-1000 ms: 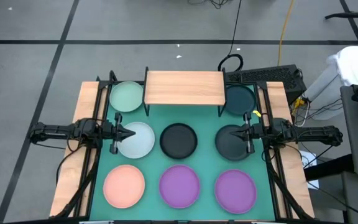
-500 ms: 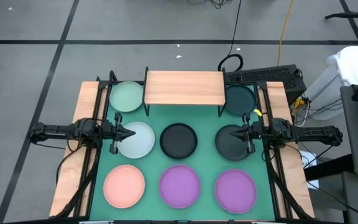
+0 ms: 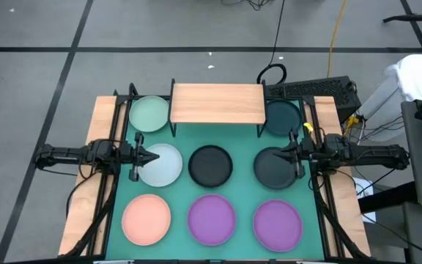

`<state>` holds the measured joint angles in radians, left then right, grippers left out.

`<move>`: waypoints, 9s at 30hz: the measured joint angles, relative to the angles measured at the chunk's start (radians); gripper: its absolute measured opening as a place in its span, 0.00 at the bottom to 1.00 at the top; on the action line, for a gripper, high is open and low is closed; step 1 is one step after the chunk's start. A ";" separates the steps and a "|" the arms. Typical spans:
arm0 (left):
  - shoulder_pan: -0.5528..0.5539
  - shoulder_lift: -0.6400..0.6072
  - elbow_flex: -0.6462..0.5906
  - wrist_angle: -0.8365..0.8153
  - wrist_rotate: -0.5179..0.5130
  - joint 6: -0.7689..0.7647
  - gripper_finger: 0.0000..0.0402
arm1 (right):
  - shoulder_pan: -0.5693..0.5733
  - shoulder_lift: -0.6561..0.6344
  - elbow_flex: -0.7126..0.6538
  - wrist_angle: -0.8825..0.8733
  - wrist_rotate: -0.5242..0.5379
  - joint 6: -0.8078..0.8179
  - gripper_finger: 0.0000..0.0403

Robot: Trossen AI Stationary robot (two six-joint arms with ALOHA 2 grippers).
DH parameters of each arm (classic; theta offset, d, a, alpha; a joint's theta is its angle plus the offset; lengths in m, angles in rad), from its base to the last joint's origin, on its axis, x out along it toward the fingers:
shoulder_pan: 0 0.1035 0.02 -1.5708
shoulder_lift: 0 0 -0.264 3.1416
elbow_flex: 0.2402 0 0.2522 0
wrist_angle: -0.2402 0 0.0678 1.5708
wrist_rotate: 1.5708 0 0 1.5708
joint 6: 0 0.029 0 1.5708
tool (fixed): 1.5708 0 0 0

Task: Place and stack plates onto a shelf
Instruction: Put the bottom dark blue plate on the shelf

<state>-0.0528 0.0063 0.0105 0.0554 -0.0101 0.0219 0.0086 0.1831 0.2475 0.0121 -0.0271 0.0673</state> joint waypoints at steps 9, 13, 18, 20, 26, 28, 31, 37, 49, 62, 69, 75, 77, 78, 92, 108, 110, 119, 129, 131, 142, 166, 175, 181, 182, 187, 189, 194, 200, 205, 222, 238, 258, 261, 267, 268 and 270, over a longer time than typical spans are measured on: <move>0.000 0.000 0.000 -0.001 0.000 0.000 0.01 | 0.000 0.172 0.240 -0.123 0.004 -0.005 0.00; 0.000 0.000 0.000 0.000 0.000 0.000 0.01 | 0.000 0.242 0.354 -0.171 0.004 -0.026 0.00; 0.000 0.000 0.000 0.000 0.000 0.000 0.01 | 0.000 0.310 0.484 -0.263 0.008 -0.086 0.00; 0.000 0.000 0.000 0.001 0.000 0.000 0.01 | 0.000 0.333 0.538 -0.294 0.034 -0.104 0.00; 0.000 0.000 0.000 0.001 0.000 0.000 0.01 | -0.001 0.393 0.664 -0.359 0.059 -0.112 0.00; 0.000 0.000 0.000 0.001 0.000 0.000 0.01 | 0.000 0.412 0.694 -0.362 0.061 -0.103 0.00; 0.000 0.000 0.000 0.001 0.000 0.000 0.01 | 0.000 0.441 0.725 -0.362 0.102 -0.099 0.00; 0.000 0.000 0.000 0.001 -0.062 0.031 0.01 | -0.001 0.495 0.741 -0.364 0.113 -0.117 0.00; 0.000 0.000 0.000 0.146 -0.107 0.058 0.01 | -0.001 0.548 0.654 -0.365 0.105 -0.141 0.00; 0.000 0.048 0.261 -0.026 -0.201 0.115 0.01 | -0.001 0.543 0.530 -0.295 0.105 -0.081 0.00; 0.000 0.218 0.493 -0.160 -0.200 0.019 0.01 | -0.001 0.544 0.445 -0.226 0.105 -0.048 0.00; -0.004 0.385 0.618 -0.158 -0.200 0.002 0.01 | -0.001 0.544 0.371 -0.195 0.105 0.004 0.00; -0.004 0.438 0.641 -0.156 -0.199 0.001 0.01 | -0.001 0.544 0.351 -0.195 0.105 0.025 0.00; -0.004 0.461 0.648 -0.156 -0.194 0.000 0.01 | -0.001 0.545 0.343 -0.196 0.105 0.038 0.00; -0.159 0.787 0.646 -0.156 -0.101 -0.089 0.01 | 0.050 0.548 0.297 -0.229 0.024 0.177 0.00; -0.253 0.959 0.646 -0.053 -0.136 -0.078 0.01 | 0.255 0.602 0.297 -0.466 0.058 0.388 0.00; -0.253 0.960 0.646 -0.052 -0.141 -0.077 0.01 | 0.287 0.617 0.301 -0.487 0.071 0.411 0.00; -0.253 0.990 0.645 -0.026 -0.157 -0.066 0.01 | 0.399 0.720 0.428 -0.725 0.157 0.514 0.00; -0.258 0.991 0.645 -0.021 -0.158 -0.077 0.01 | 0.444 0.776 0.446 -0.776 0.115 0.563 0.00; -0.266 0.991 0.645 -0.020 -0.158 -0.077 0.01 | 0.455 0.786 0.447 -0.778 0.098 0.571 0.00; -0.292 0.991 0.645 -0.019 -0.158 -0.082 0.01 | 0.506 0.826 0.447 -0.846 0.079 0.587 0.06; -0.296 1.045 0.645 0.015 -0.158 -0.060 0.01 | 0.611 0.835 0.359 -0.878 0.078 0.495 0.42; -0.296 1.056 0.645 0.019 -0.158 -0.046 0.01 | 0.611 0.835 0.309 -0.875 0.084 0.467 0.41; -0.296 1.056 0.645 0.026 -0.158 -0.027 0.01 | 0.611 0.853 0.309 -0.827 0.131 0.442 0.34; -0.296 1.056 0.645 0.026 -0.158 -0.027 0.01 | 0.611 0.866 0.309 -0.821 0.130 0.437 0.33; -0.296 1.056 0.645 0.026 -0.158 -0.026 0.01 | 0.611 0.950 0.309 -0.821 0.130 0.434 0.27; -0.296 1.056 0.645 0.026 -0.158 -0.024 0.01 | 0.611 0.978 0.309 -0.821 0.131 0.434 0.23; -0.296 1.056 0.645 0.026 -0.158 -0.024 0.01 | 0.611 1.007 0.312 -0.820 0.145 0.429 0.11; -0.296 1.056 0.645 0.026 -0.158 -0.025 0.01 | 0.611 1.007 0.313 -0.824 0.154 0.417 0.02; -0.296 1.056 0.645 0.026 -0.158 -0.025 0.01 | 0.611 1.009 0.338 -0.833 0.170 0.399 0.02; -0.296 1.056 0.645 0.035 -0.158 -0.026 0.01 | 0.610 1.009 0.561 -0.848 0.242 0.280 0.01; -0.296 1.056 0.645 0.116 -0.158 -0.017 0.01 | 0.612 1.009 0.724 -0.805 0.403 0.096 0.00; -0.297 1.056 0.645 0.269 -0.333 0.066 0.20 | 0.567 1.009 0.728 -0.430 0.532 -0.317 0.00; -0.297 1.056 0.645 0.313 -0.336 0.104 0.36 | 0.548 1.009 0.728 -0.418 0.532 -0.331 0.00; -0.291 1.056 0.645 0.372 -0.498 0.160 0.58 | 0.520 1.030 0.728 -0.397 0.530 -0.313 0.00; -0.286 1.056 0.645 0.369 -0.541 0.161 0.60 | 0.517 1.037 0.728 -0.389 0.528 -0.305 0.00; -0.267 1.056 0.645 0.366 -0.594 0.168 0.61 | 0.509 1.055 0.728 -0.368 0.525 -0.296 0.00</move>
<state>-0.3200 1.0618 0.6556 0.4211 -0.6044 0.1902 0.5176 1.2378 0.9756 -0.3555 0.4982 -0.2285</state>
